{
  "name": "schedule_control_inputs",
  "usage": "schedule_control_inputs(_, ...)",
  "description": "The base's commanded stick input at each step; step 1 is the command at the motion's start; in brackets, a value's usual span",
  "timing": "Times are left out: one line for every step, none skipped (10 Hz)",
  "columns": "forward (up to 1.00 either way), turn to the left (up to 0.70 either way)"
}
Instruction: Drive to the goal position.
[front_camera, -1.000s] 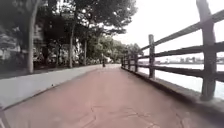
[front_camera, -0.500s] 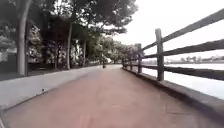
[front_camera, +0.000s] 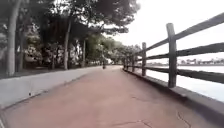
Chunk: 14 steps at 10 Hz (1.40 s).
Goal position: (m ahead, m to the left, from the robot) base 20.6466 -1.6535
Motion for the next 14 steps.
schedule_control_inputs(1.0,0.0)
schedule_control_inputs(1.0,0.0)
schedule_control_inputs(1.0,0.0)
schedule_control_inputs(1.0,0.0)
schedule_control_inputs(1.0,0.0)
schedule_control_inputs(1.0,0.0)
schedule_control_inputs(1.0,0.0)
schedule_control_inputs(1.0,0.0)
schedule_control_inputs(1.0,0.0)
schedule_control_inputs(1.0,0.0)
schedule_control_inputs(1.0,0.0)
schedule_control_inputs(1.0,0.0)
schedule_control_inputs(1.0,0.0)
schedule_control_inputs(1.0,0.0)
